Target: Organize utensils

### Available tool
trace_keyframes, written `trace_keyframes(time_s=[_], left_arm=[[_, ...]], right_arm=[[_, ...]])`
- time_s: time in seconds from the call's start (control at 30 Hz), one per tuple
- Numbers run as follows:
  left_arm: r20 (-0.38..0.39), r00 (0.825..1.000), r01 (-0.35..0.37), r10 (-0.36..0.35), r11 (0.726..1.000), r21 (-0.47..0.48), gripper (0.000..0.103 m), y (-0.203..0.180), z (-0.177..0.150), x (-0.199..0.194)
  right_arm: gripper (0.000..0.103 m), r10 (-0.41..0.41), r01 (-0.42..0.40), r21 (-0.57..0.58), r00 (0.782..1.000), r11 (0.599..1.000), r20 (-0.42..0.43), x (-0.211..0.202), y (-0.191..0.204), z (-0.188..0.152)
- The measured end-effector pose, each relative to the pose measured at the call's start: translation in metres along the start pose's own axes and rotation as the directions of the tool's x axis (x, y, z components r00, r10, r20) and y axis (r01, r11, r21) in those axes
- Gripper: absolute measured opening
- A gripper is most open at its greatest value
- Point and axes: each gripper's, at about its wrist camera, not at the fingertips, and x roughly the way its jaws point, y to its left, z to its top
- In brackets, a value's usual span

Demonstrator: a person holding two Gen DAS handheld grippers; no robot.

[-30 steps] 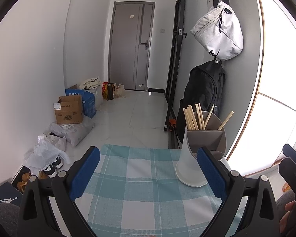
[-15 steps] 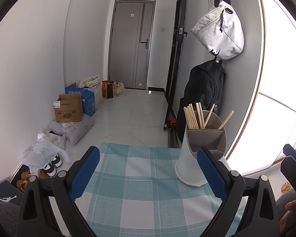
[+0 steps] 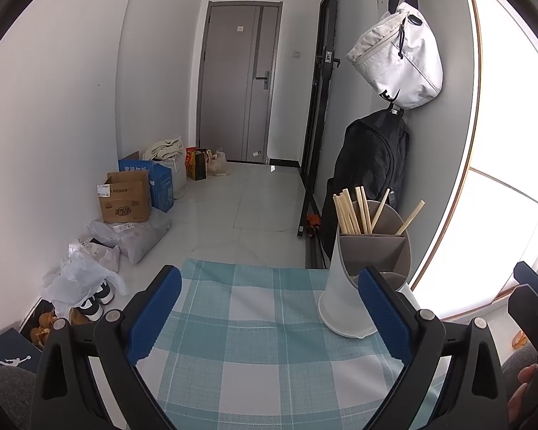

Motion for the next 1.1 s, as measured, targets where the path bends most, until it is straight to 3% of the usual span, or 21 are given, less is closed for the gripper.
trace_keyframes(time_s=[1.1], left_arm=[[-0.029, 1.0, -0.006, 0.005, 1.0, -0.025, 0.097, 0.0035, -0.0032, 0.0059]], right_arm=[[0.103, 0.007, -0.007, -0.007, 1.0, 1.0, -0.007, 0.0024, -0.0022, 0.0]])
